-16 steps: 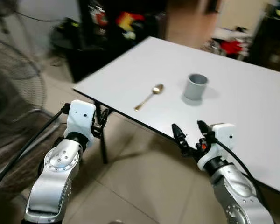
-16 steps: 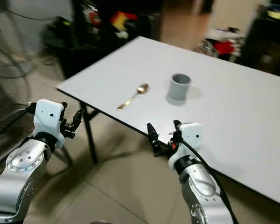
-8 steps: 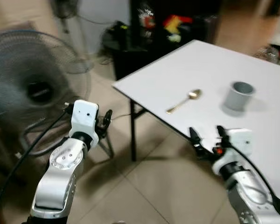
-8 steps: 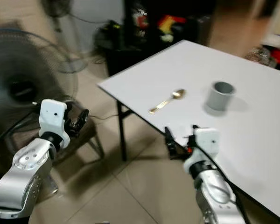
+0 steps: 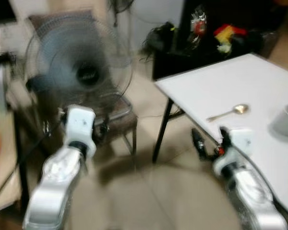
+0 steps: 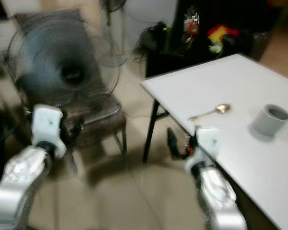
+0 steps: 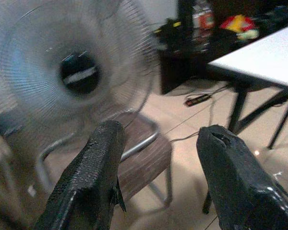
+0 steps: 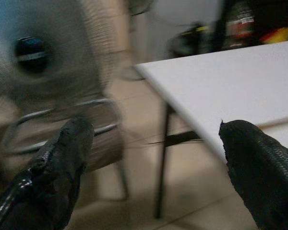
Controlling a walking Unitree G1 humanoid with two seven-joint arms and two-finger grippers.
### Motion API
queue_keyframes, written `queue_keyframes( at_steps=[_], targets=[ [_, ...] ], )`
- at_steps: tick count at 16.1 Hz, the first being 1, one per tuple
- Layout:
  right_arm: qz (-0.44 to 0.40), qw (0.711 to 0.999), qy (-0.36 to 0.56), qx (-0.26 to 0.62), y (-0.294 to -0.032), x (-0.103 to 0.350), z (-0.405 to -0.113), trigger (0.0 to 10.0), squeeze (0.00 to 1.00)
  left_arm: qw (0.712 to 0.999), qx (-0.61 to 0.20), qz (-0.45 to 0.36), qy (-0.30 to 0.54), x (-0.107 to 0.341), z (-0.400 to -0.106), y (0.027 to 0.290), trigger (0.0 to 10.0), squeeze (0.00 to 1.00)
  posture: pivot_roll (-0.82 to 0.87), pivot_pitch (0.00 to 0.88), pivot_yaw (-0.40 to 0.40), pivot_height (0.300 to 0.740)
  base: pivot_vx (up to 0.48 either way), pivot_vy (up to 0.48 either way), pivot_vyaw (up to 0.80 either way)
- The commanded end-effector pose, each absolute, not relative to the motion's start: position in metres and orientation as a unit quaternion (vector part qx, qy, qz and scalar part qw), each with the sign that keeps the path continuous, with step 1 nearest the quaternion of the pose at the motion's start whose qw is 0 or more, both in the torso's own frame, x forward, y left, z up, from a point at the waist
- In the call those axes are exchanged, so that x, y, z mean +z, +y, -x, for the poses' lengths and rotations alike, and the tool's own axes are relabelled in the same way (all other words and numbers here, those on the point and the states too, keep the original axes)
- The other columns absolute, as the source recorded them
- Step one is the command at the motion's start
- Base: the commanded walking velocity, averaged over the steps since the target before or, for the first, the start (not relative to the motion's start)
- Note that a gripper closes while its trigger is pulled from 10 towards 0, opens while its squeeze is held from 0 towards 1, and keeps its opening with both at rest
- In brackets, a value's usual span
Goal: Setting the table
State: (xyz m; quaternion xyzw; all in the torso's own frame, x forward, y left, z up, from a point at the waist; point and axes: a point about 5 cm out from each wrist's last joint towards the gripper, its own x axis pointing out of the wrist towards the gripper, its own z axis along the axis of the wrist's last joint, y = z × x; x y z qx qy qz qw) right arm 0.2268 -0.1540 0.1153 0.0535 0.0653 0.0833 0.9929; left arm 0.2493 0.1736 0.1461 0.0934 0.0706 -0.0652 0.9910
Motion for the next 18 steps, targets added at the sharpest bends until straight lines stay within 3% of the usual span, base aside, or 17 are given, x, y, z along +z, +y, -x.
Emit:
queue_keyframes(
  at_steps=[1,5,10,18],
  targets=[
    [-0.054,0.994,0.053,0.084,-0.156,0.119,-0.229,10.0,0.0,0.991,-0.067,-0.09,0.074,0.148,-0.245,0.174,10.0,0.0,0.05,0.0,-0.041,0.74,0.0,0.0,0.8],
    [-0.061,0.995,0.048,0.067,-0.161,0.118,-0.232,10.0,0.0,0.992,-0.068,-0.077,0.079,0.152,-0.236,0.173,10.0,0.0,0.05,0.0,-0.025,0.74,0.0,0.0,0.8],
    [-0.066,0.996,0.043,0.051,-0.166,0.12,-0.231,10.0,0.0,0.992,-0.066,-0.09,0.066,0.151,-0.252,0.172,10.0,0.0,0.01,0.0,-0.009,0.74,0.0,0.0,0.65],
    [-0.103,0.993,0.034,0.056,-0.159,0.122,-0.234,10.0,0.0,0.991,-0.07,-0.106,0.048,0.164,-0.26,0.175,10.0,0.0,0.03,0.0,-0.018,0.74,0.0,0.242,0.0]
  ],
)
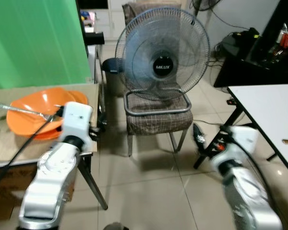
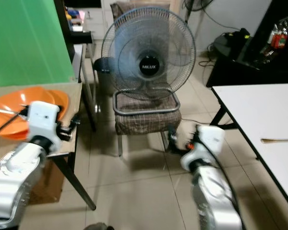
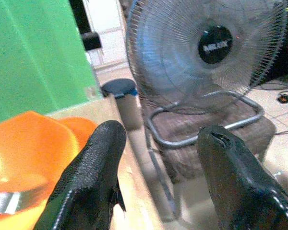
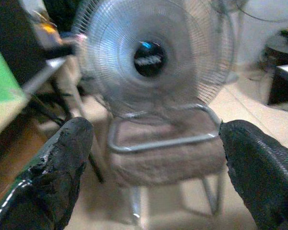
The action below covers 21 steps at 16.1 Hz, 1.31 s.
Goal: Setting the table
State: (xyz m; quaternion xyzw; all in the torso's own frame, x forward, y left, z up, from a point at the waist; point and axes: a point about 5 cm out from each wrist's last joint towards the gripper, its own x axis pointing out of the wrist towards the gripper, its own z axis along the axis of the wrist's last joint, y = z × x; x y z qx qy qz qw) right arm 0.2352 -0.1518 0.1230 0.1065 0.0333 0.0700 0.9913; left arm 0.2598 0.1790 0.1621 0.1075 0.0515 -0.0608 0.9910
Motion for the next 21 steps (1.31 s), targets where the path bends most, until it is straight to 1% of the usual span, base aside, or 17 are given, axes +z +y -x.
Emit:
queue_keyframes(
  at_steps=[1,17,18,19,20,21],
  targets=[
    [-0.103,0.992,0.034,0.058,-0.1586,0.122,-0.2339,10.0,0.0,0.991,-0.069,-0.106,0.048,0.1643,-0.2598,0.1751,10.0,0.0,0.03,0.0,-0.018,0.74,0.0,0.33,0.0],
    [-0.106,0.992,0.037,0.062,-0.1565,0.1198,-0.2346,10.0,0.0,0.99,-0.072,-0.118,0.041,0.172,-0.2626,0.1791,10.0,0.0,0.05,0.0,-0.024,0.74,0.0,0.336,0.0],
    [-0.112,0.991,0.039,0.062,-0.1566,0.1194,-0.2344,10.0,0.0,0.99,-0.077,-0.112,0.044,0.1722,-0.2629,0.1787,10.0,0.71,0.05,0.0,-0.023,0.74,0.0,0.375,0.0],
    [-0.119,0.99,0.041,0.061,-0.1564,0.1193,-0.2343,10.0,0.27,0.99,-0.082,-0.107,0.045,0.1727,-0.2633,0.1785,10.0,1.0,0.05,0.0,-0.02,0.74,0.0,0.386,0.0],
    [-0.125,0.99,0.04,0.056,-0.1569,0.1198,-0.2345,10.0,1.0,0.99,-0.089,-0.103,0.046,0.1731,-0.2643,0.1779,10.0,1.0,0.05,0.0,-0.02,0.74,0.0,0.42,-0.8],
    [-0.13,0.989,0.04,0.057,-0.1573,0.1204,-0.2341,10.0,1.0,0.99,-0.089,-0.105,0.045,0.1741,-0.266,0.1781,10.0,1.0,0.05,0.0,-0.02,0.74,0.0,0.424,0.0]
  ],
)
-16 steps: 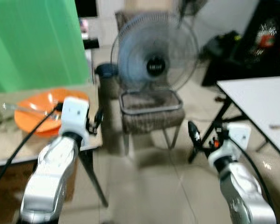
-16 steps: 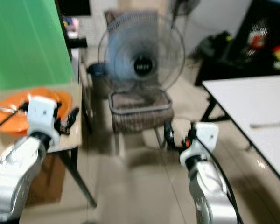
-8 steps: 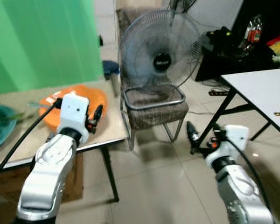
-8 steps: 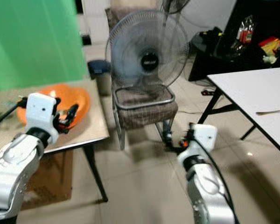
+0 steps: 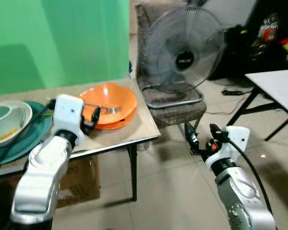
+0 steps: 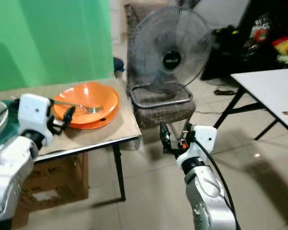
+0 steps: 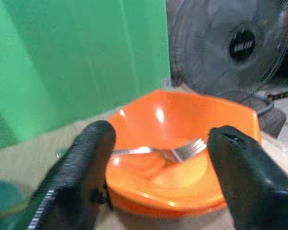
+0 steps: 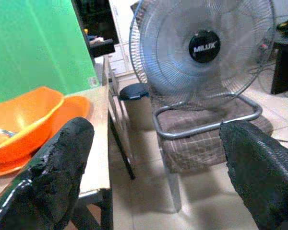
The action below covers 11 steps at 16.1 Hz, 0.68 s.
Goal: Setting the table
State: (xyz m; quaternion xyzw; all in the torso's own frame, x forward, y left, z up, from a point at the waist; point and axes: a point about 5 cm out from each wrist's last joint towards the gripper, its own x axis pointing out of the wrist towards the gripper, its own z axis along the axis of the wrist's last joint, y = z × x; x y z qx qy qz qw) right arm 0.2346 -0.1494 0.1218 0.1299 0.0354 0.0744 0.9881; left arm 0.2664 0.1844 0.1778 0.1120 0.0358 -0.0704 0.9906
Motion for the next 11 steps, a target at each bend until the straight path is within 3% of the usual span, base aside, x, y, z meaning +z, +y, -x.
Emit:
queue_keyframes(
  at_steps=[1,3,10,11],
  targets=[
    [-0.133,0.989,0.038,0.057,-0.158,0.122,-0.232,10.0,1.0,0.989,-0.089,-0.106,0.042,0.176,-0.269,0.178,10.0,1.0,0.04,0.0,-0.014,0.74,0.0,0.465,0.0],
    [-0.138,0.988,0.038,0.055,-0.157,0.122,-0.231,10.0,1.0,0.989,-0.092,-0.11,0.038,0.178,-0.272,0.178,10.0,1.0,0.04,0.0,-0.014,0.74,0.0,0.472,0.0],
    [-0.152,0.987,0.03,0.035,-0.157,0.124,-0.224,10.0,1.0,0.985,-0.112,-0.127,0.024,0.184,-0.282,0.172,10.0,1.0,0.02,0.0,0.008,0.74,0.0,0.48,-0.8],
    [-0.153,0.987,0.026,0.031,-0.157,0.125,-0.223,10.0,1.0,0.984,-0.116,-0.135,0.007,0.189,-0.285,0.168,10.0,1.0,0.02,0.0,0.011,0.74,0.0,0.0,-0.8]
  ],
)
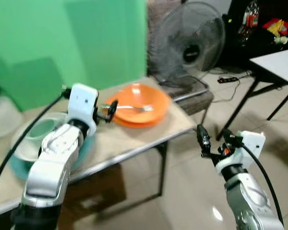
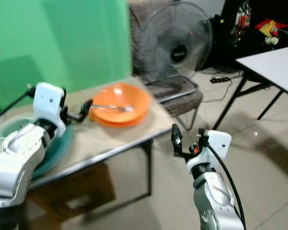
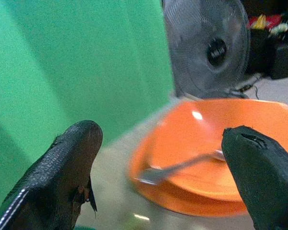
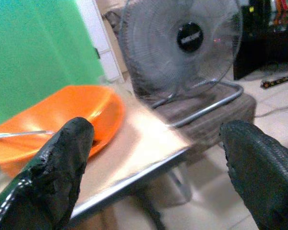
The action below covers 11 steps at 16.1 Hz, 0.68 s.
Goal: Setting the table
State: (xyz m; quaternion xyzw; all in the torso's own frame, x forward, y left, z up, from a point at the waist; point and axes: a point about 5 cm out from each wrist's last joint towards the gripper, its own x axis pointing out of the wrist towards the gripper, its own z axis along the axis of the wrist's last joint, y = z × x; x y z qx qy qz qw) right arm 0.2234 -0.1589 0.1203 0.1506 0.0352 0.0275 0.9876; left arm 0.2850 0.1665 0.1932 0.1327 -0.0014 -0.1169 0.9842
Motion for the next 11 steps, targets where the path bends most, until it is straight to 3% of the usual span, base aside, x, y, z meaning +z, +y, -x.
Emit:
queue_keyframes(
  at_steps=[1,4,6,7,8,9,10,11],
  targets=[
    [-0.152,0.988,0.023,0.03,-0.157,0.126,-0.222,10.0,1.0,0.983,-0.116,-0.14,-0.005,0.194,-0.287,0.165,10.0,1.0,0.02,0.0,0.013,0.74,0.0,0.0,-0.8],
    [-0.147,0.989,0.013,0.031,-0.159,0.131,-0.222,10.0,1.0,0.985,-0.114,-0.133,-0.009,0.192,-0.288,0.161,10.0,1.0,0.01,0.0,0.007,0.74,0.0,-0.48,-0.8],
    [-0.142,0.989,0.009,0.033,-0.16,0.133,-0.222,10.0,1.0,0.986,-0.111,-0.126,-0.011,0.192,-0.287,0.162,10.0,1.0,0.01,0.0,-0.001,0.74,0.0,0.0,-0.8],
    [-0.14,0.99,0.006,0.033,-0.16,0.134,-0.223,10.0,1.0,0.986,-0.111,-0.126,-0.014,0.193,-0.286,0.163,10.0,1.0,0.01,0.0,-0.004,0.74,0.0,0.0,0.0],
    [-0.138,0.99,0.004,0.036,-0.16,0.136,-0.224,10.0,0.8,0.986,-0.105,-0.128,-0.017,0.194,-0.286,0.165,10.0,0.9,0.01,0.0,-0.009,0.74,0.0,0.0,0.0],
    [-0.136,0.99,0.004,0.04,-0.159,0.136,-0.224,10.0,0.25,0.986,-0.101,-0.132,-0.014,0.194,-0.285,0.166,10.0,0.88,0.02,0.0,-0.016,0.74,0.0,0.0,0.0],
    [-0.127,0.99,0.006,0.056,-0.157,0.137,-0.224,10.0,0.0,0.986,-0.093,-0.136,-0.011,0.193,-0.285,0.169,10.0,0.85,0.02,0.0,-0.023,0.74,0.0,0.0,0.0],
    [-0.114,0.99,0.011,0.084,-0.15,0.137,-0.225,10.0,0.0,0.986,-0.08,-0.146,-0.012,0.192,-0.284,0.177,10.0,0.86,0.03,0.0,-0.025,0.74,0.0,0.0,0.0]
  ],
)
